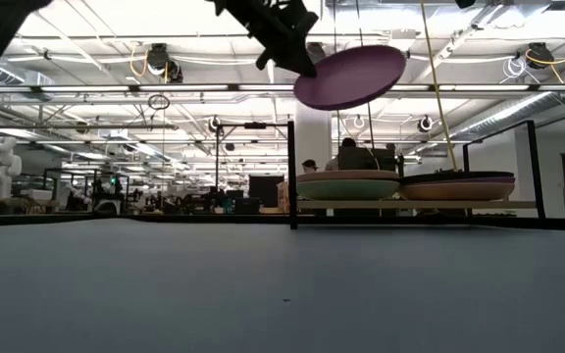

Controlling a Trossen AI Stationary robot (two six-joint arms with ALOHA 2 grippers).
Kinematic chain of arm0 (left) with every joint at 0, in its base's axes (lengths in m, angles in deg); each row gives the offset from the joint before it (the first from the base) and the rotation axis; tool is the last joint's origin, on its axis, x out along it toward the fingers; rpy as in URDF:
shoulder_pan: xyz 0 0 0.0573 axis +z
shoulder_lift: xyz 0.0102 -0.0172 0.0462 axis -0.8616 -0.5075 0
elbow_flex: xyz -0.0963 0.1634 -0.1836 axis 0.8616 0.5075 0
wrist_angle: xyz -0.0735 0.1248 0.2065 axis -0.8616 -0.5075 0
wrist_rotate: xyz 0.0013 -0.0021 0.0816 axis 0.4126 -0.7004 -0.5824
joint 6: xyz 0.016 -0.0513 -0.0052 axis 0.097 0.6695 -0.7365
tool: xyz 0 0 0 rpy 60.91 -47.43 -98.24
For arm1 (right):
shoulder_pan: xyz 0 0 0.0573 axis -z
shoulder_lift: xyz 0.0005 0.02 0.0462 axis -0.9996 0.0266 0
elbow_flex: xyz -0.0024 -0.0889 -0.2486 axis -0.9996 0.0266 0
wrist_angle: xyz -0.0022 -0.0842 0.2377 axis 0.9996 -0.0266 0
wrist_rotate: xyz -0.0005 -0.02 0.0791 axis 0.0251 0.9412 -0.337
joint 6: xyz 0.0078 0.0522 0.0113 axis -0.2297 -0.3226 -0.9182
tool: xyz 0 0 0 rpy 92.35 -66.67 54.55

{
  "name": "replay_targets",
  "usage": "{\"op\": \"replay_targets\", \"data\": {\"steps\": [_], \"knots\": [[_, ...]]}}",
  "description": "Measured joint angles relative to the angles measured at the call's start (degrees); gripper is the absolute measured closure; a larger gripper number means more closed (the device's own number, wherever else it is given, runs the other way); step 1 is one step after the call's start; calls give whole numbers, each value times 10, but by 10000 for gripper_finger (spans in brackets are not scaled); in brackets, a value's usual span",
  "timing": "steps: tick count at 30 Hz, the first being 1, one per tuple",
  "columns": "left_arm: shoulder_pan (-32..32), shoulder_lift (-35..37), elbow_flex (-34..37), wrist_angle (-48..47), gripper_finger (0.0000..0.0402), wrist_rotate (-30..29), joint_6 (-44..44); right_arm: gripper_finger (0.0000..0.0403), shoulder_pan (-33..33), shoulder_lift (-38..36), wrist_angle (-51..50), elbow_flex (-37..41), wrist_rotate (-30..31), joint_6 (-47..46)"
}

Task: Place and stack plates onto a shelf
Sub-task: Stack the purple plate on top of the orange plate on the shelf

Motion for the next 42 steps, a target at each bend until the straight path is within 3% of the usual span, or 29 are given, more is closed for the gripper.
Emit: {"op": "replay_targets", "data": {"steps": [8, 17, 42], "knots": [[22, -35, -21, 46, 391, -3, 47, 403, 1, 0, -25, 0, 0, 5], [35, -58, -21, 68, 391, -49, 19, 403, 9, -8, -53, 0, 2, -2], [26, -111, -20, 51, 374, -80, 0, 403, 10, -21, -56, 0, -2, -43]]}}
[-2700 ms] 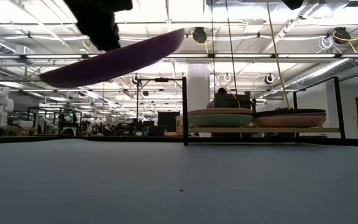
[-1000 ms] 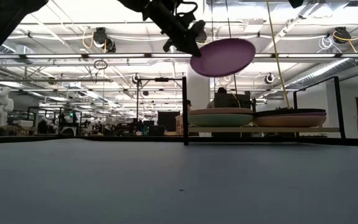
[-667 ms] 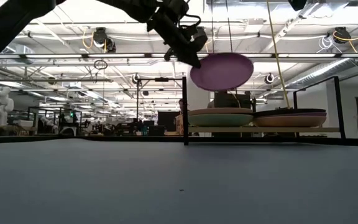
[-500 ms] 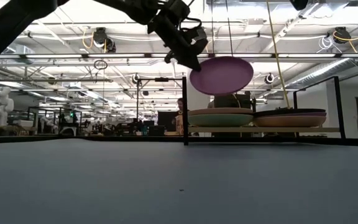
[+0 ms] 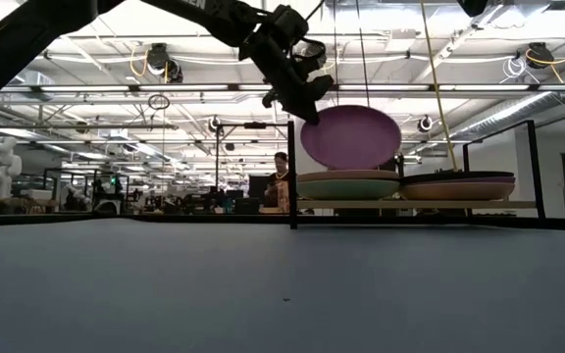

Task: Place and stack plates onto a shelf
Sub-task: Stack the purple plate on top of the orange plate on the shelf

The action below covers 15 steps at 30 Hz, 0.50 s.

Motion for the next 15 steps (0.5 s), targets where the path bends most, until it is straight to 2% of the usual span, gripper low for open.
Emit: {"op": "replay_targets", "data": {"steps": [5, 15], "knots": [[-9, -8, 0, -3, 373, -3, -9, 403, 0, 0, 4, 0, 0, -2], [-9, -9, 0, -33, 371, -8, 26, 403, 0, 0, 5, 0, -1, -19]]}}
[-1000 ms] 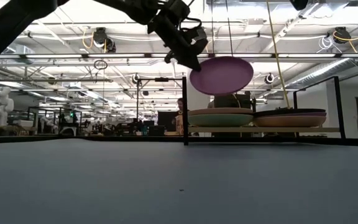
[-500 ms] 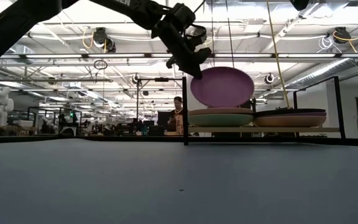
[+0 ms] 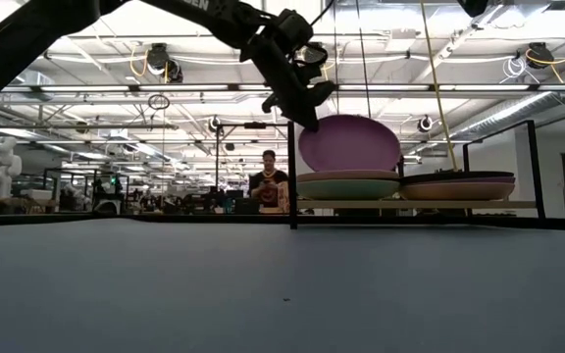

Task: Place and stack plates onto a shelf
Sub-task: Stack the purple plate on top of the orange plate on the shelf, then stack the gray plate on top of the black plate on the shelf

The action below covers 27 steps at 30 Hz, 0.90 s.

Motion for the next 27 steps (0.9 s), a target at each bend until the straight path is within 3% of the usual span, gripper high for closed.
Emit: {"op": "replay_targets", "data": {"steps": [14, 23, 27], "knots": [[0, 0, 0, -16, 366, 8, 23, 403, 0, 0, -2, 0, 0, 19], [0, -11, 0, -44, 267, 10, 76, 403, 0, 0, -2, 0, 0, 20], [-2, -9, 0, -37, 242, 11, 91, 403, 0, 0, -2, 0, 0, 20]]}}
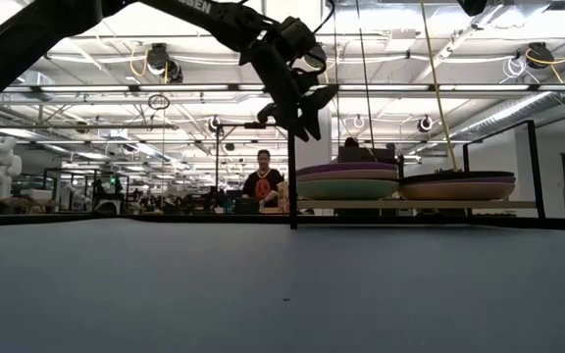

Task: Place and stack plates onto a shelf
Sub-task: Stack the gray plate on top of the black plate on the shelf

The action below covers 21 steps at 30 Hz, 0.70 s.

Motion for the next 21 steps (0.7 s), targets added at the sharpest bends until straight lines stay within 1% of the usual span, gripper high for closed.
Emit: {"op": "replay_targets", "data": {"steps": [4, 7, 10, 12, 14, 17, 21], "knots": [[-4, 13, 0, -2, 238, 3, 3, 403, 0, -5, 0, 0, 0, 0], [-12, 29, 0, -7, 238, 34, -4, 403, 0, -11, 0, 0, 0, -5], [-24, 46, 0, -26, 238, 86, -4, 403, 0, -19, 0, 0, -3, -49], [-36, 61, 0, -33, 238, 114, -5, 403, 0, -25, -21, -4, -25, -94], [-51, 76, 0, -44, 238, 136, -13, 403, 0, -23, -65, -17, -48, -133], [-75, 96, 0, -53, 241, 177, -28, 403, 0, -14, -141, -36, -82, -166], [-110, 116, 0, -66, 269, 186, -25, 403, 0, -3, -205, -56, -141, -191]]}}
